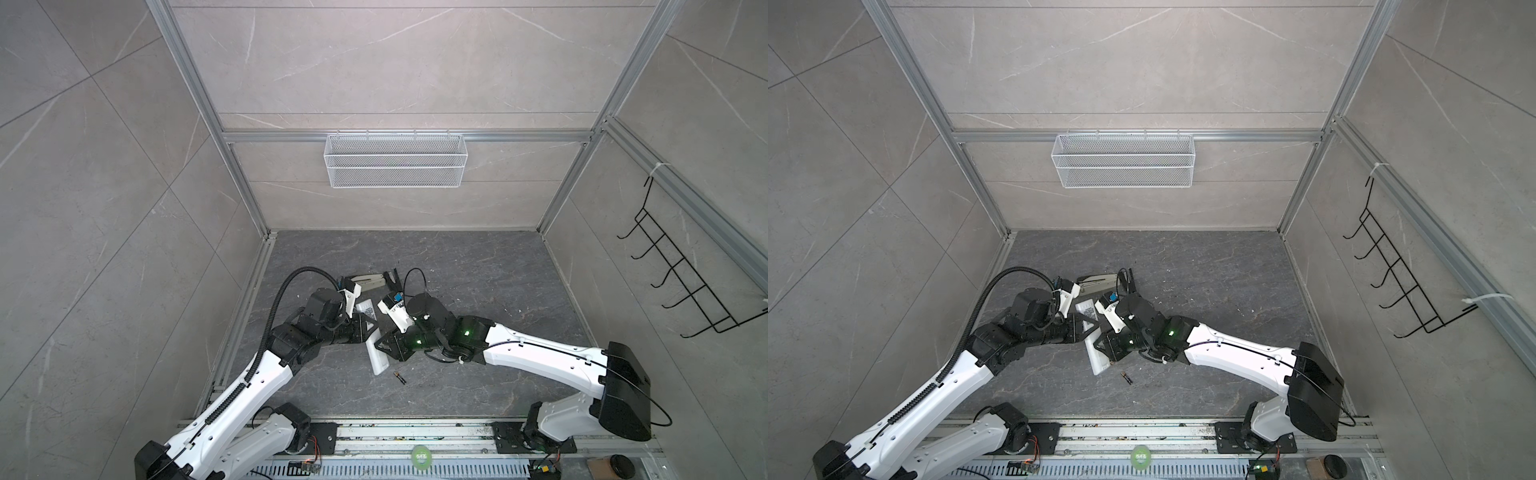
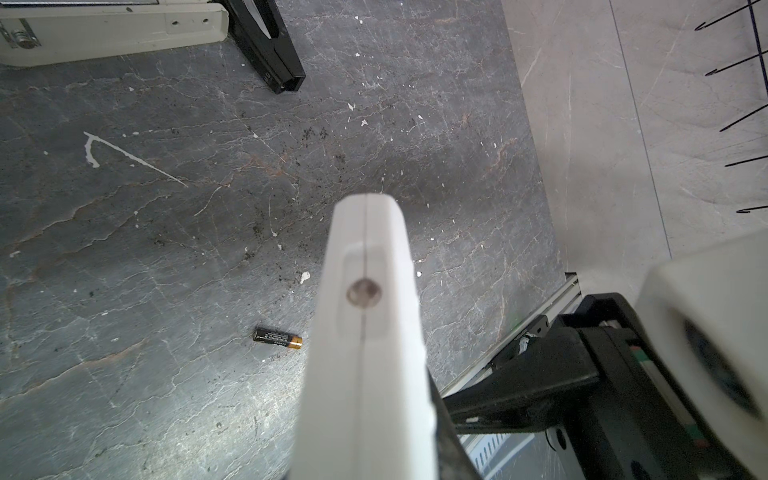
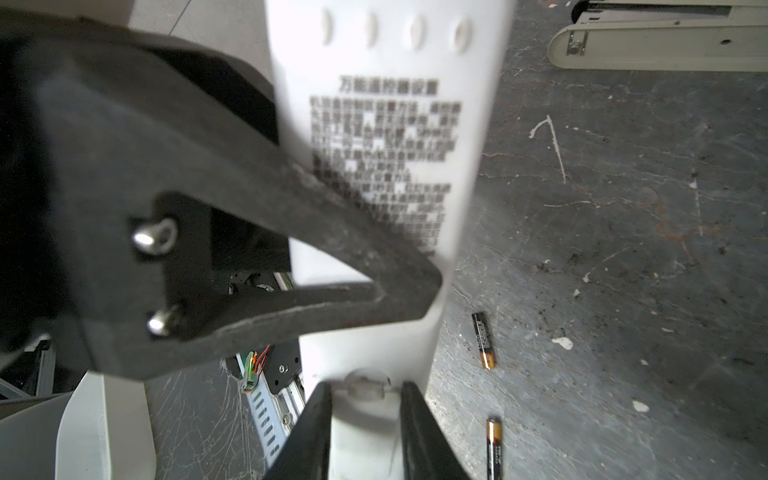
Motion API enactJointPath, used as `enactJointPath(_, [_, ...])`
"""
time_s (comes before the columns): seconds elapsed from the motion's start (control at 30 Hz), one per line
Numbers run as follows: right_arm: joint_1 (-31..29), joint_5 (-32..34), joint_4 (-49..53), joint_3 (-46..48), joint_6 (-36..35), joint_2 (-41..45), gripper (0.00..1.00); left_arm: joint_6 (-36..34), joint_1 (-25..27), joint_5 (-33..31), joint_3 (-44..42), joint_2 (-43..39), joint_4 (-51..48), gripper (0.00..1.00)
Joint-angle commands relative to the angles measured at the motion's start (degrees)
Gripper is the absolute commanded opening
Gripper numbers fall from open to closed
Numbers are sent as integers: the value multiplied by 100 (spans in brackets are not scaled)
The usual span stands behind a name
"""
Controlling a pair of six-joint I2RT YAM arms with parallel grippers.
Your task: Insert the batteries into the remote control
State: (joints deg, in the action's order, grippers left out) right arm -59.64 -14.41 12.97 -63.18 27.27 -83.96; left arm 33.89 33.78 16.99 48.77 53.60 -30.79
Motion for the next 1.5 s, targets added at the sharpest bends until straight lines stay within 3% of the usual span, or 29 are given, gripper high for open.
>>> enactJointPath(0.0, [-11,-126,-192,121,-14,-9,29,86,19,252,40,-76,355,0])
enactJointPath(1.13, [-9,-56,7,144,-158,390,26,64,14,160,18,-78,285,0])
enactJointPath(1.27, [-8,46,136,95,-228,359,45,63,14,190,9,-58,301,0])
enactJointPath(1.47, [-5,88,151,14,-283,193,59,67,14,234,9,-50,345,0])
